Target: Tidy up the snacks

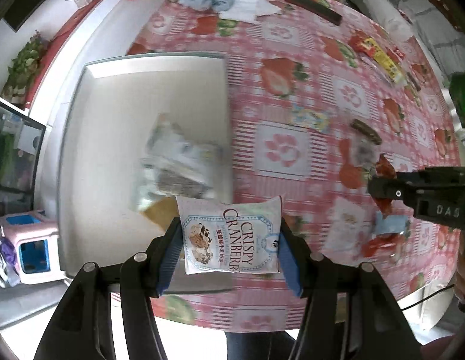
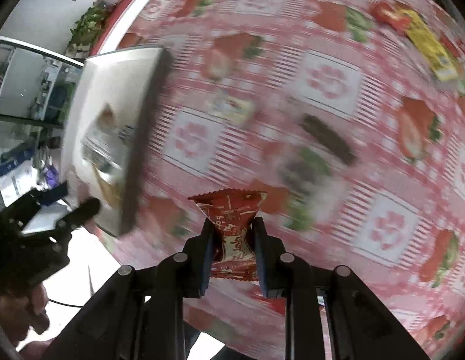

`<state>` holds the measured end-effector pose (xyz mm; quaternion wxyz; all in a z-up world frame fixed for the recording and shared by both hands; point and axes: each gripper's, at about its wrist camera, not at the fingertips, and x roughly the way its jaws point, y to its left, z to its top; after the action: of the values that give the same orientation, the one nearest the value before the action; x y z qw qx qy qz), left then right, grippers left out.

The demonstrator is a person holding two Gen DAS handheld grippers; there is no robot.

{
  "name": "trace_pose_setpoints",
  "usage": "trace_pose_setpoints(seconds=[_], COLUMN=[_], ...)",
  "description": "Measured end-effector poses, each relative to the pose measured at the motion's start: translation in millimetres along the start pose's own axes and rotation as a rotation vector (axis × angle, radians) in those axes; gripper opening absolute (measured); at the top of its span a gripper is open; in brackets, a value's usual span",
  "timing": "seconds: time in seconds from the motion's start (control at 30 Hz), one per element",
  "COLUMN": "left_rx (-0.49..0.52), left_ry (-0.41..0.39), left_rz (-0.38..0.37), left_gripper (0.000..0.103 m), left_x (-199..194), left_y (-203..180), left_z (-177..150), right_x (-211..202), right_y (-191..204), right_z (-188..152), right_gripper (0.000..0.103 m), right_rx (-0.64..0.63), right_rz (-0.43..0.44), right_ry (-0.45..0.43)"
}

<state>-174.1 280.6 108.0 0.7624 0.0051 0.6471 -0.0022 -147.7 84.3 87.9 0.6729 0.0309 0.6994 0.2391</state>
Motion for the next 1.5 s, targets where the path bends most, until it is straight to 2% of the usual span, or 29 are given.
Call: trace_pose_setpoints(seconds=[0.3,0.37,0.43,0.47,0.5,0.53,0.63,0.7,0.77,0.9,0.97,1.03,1.17,1.23,1.33,1.4,1.5], left_rx=[-0.049,-0.056,-0.046,-0.039,-0.032,-0.025,-0.014,-0.008,-0.010,0.014,0.047,0.102,0.199,0.231,0.244,0.246,0.285], left_ry=[-0.009,-0.003,0.006,0.000,-0.002,0.000,0.007,0.010,0.006,-0.007,-0.017,-0.029,-0.019,-0.011,0.003,0.013,0.041], left_rz=[0.001,-0.001,0.020,0.032,0.037,0.036,0.030,0.018,0.001,-0.030,-0.045,-0.059,-0.094,-0.103,-0.111,-0.122,-0.141], left_gripper=[0.063,0.067,0.078,0.079,0.079,0.079,0.079,0.079,0.079,0.079,0.079,0.079,0.079,0.079,0.079,0.079,0.079], left_x=[4.3,8.5,14.1,15.2,16.4,17.7,21.0,23.0,22.6,17.7,14.7,12.5,11.8,12.7,13.7,13.3,14.8], left_y=[79.2,88.9,93.8,95.1,96.0,97.1,99.3,101.1,102.9,98.7,91.6,78.6,45.9,29.8,10.0,-0.1,-16.7], left_z=[5.9,7.8,8.6,7.8,6.4,4.9,0.3,-1.7,-1.5,1.8,3.2,6.3,7.9,7.9,8.9,9.2,6.7], right_x=[30.9,37.4,48.5,52.3,55.0,57.3,54.4,57.7,57.3,48.8,45.7,44.1,50.7,55.8,65.2,70.4,73.9], right_y=[98.2,113.6,120.7,120.6,118.5,117.0,96.1,65.4,30.3,-36.9,-58.3,-68.0,-69.6,-67.0,-54.5,-40.8,-19.6], right_z=[63.8,78.8,90.0,92.8,94.1,95.4,86.5,74.1,58.3,13.0,-12.1,-30.4,-64.6,-72.5,-78.4,-76.4,-76.0], right_gripper=[0.026,0.026,0.031,0.054,0.092,0.102,0.103,0.103,0.103,0.103,0.103,0.103,0.103,0.103,0.103,0.103,0.103], right_rx=[-0.006,0.005,0.024,0.036,0.050,0.058,0.079,0.129,0.215,0.418,0.460,0.448,0.329,0.325,0.360,0.337,0.213], right_rz=[0.065,0.080,0.094,0.095,0.088,0.075,-0.002,-0.112,-0.173,-0.229,-0.242,-0.273,-0.342,-0.320,-0.224,-0.193,-0.252], right_ry=[-0.008,-0.014,-0.004,0.007,0.012,0.005,0.008,0.044,0.070,0.111,0.138,0.158,0.211,0.223,0.214,0.218,0.225])
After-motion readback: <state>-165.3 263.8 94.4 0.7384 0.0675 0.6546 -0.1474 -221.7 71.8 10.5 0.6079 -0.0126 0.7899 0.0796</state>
